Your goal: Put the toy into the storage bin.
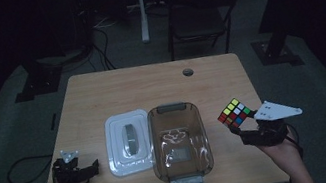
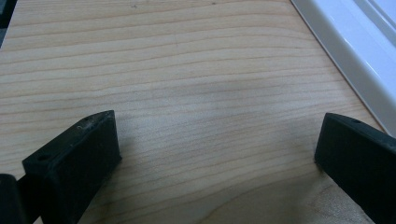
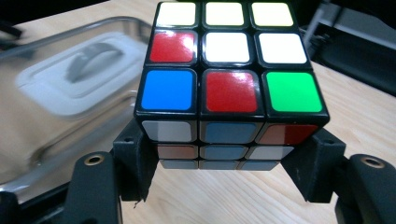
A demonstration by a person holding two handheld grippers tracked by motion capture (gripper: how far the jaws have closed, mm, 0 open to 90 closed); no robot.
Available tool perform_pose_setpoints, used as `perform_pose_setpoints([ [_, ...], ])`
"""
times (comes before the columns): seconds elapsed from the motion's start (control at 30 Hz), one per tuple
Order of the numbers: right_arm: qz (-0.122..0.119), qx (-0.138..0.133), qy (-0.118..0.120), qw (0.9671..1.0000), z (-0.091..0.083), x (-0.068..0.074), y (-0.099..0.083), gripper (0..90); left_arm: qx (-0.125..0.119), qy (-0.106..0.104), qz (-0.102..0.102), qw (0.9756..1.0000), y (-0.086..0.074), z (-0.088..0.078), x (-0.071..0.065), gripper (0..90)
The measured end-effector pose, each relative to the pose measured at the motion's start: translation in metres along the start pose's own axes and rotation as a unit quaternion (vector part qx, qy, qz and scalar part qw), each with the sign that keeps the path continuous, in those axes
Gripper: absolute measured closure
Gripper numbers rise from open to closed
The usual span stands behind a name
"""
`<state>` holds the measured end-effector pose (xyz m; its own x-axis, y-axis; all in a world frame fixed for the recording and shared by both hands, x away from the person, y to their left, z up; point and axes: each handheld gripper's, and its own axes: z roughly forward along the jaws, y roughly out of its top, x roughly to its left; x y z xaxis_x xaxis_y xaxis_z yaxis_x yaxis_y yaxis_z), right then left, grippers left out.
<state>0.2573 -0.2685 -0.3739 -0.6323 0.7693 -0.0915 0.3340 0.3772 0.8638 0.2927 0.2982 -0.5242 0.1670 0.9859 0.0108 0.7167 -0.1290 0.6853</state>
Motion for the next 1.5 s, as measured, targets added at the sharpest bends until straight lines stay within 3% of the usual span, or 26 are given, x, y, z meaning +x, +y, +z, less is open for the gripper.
perform_pose_setpoints([
  [0.3, -0.059, 0.0, 0.052, 0.9969, 0.005, 0.027, 0.021, 33.9, -0.001, 0.0, -0.001, 1.0, 0.0, 0.0, 0.0, 0.7],
  [0.33, -0.075, 0.004, 0.072, 0.9946, 0.009, 0.034, 0.026, 33.9, 0.0, 0.0, 0.0, 1.0, 0.0, 0.0, 0.0, 0.7],
  [0.47, -0.109, 0.023, 0.112, 0.9875, 0.019, 0.05, 0.033, 33.9, 0.0, 0.0, 0.0, 1.0, 0.0, 0.0, 0.0, 0.6],
  [0.67, -0.153, 0.054, 0.156, 0.9744, 0.037, 0.072, 0.04, 33.9, 0.0, 0.0, 0.0, 1.0, 0.0, 0.0, 0.0, 0.6],
  [0.83, -0.174, 0.08, 0.182, 0.9646, 0.051, 0.081, 0.043, 33.9, 0.0, 0.0, 0.0, 1.0, 0.0, 0.0, 0.0, 0.6],
  [0.93, -0.18, 0.096, 0.188, 0.9607, 0.057, 0.082, 0.044, 33.9, 0.0, 0.0, 0.0, 1.0, 0.0, 0.0, 0.0, 0.6],
  [0.97, -0.19, 0.115, 0.194, 0.9555, 0.063, 0.083, 0.045, 33.9, 0.0, 0.0, 0.0, 1.0, 0.0, 0.0, 0.0, 0.6],
  [1.0, -0.193, 0.124, 0.198, 0.953, 0.066, 0.083, 0.046, 33.9, 0.0, 0.0, 0.0, 1.0, 0.0, 0.0, 0.0, 0.6],
  [1.13, -0.204, 0.148, 0.197, 0.9475, 0.076, 0.083, 0.05, 33.9, 0.0, 0.0, 0.0, 1.0, 0.0, 0.0, 0.0, 0.6],
  [1.23, -0.209, 0.167, 0.206, 0.9416, 0.085, 0.084, 0.053, 33.9, 0.001, -0.001, 0.001, 1.0, 0.001, 0.0, 0.0, 0.6],
  [1.33, -0.223, 0.193, 0.207, 0.9327, 0.095, 0.087, 0.054, 33.9, 0.001, -0.001, 0.002, 1.0, 0.001, 0.001, 0.0, 0.6],
  [1.37, -0.23, 0.204, 0.209, 0.9284, 0.099, 0.089, 0.055, 33.9, 0.001, -0.001, 0.002, 1.0, 0.001, 0.001, 0.0, 0.6],
  [1.43, -0.236, 0.214, 0.212, 0.924, 0.103, 0.091, 0.055, 33.9, 0.001, -0.001, 0.002, 1.0, 0.001, 0.001, 0.0, 0.6],
  [1.47, -0.236, 0.214, 0.212, 0.924, 0.103, 0.091, 0.055, 33.9, 0.001, -0.001, 0.002, 1.0, 0.001, 0.001, 0.0, 0.6],
  [1.5, -0.24, 0.221, 0.214, 0.9208, 0.105, 0.092, 0.056, 33.9, 0.001, -0.001, 0.002, 1.0, 0.001, 0.001, 0.0, 0.6],
])
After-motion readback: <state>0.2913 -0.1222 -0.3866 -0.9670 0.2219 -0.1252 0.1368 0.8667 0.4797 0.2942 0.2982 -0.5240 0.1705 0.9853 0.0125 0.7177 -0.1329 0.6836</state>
